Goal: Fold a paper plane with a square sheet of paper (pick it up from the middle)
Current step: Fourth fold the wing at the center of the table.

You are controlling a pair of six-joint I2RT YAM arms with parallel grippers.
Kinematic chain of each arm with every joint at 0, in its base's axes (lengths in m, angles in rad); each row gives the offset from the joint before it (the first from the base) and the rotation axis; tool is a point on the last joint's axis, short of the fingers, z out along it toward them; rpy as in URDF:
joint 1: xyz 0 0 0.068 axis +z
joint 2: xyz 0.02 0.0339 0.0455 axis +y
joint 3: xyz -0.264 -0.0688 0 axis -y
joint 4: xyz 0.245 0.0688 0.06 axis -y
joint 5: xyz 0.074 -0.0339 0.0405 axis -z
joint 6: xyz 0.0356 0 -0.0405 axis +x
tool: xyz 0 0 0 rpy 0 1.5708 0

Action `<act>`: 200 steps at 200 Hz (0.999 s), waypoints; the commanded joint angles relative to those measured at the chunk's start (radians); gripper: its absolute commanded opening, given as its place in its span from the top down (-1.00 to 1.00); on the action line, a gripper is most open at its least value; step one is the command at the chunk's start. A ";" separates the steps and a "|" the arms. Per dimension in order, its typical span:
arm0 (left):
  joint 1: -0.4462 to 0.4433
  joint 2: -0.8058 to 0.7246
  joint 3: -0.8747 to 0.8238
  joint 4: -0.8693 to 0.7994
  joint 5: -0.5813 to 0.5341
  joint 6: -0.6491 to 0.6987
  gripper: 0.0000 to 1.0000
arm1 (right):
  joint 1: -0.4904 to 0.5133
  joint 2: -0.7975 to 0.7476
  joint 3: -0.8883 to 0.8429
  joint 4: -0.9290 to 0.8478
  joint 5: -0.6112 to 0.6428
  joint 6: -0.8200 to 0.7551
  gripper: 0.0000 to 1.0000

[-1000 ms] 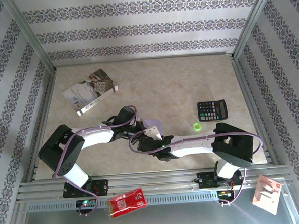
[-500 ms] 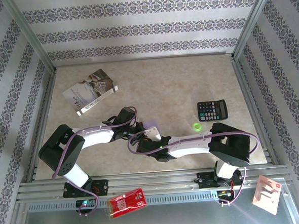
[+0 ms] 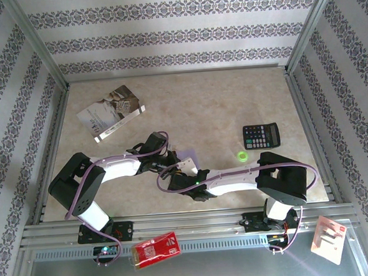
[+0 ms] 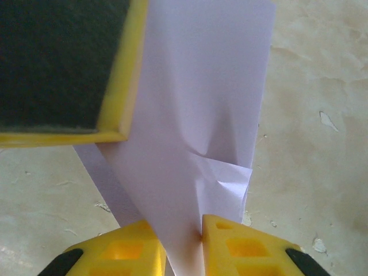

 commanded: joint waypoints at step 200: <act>0.116 -0.251 -0.018 -0.190 -0.053 0.185 0.34 | -0.117 -0.304 -0.327 0.442 -0.296 0.086 1.00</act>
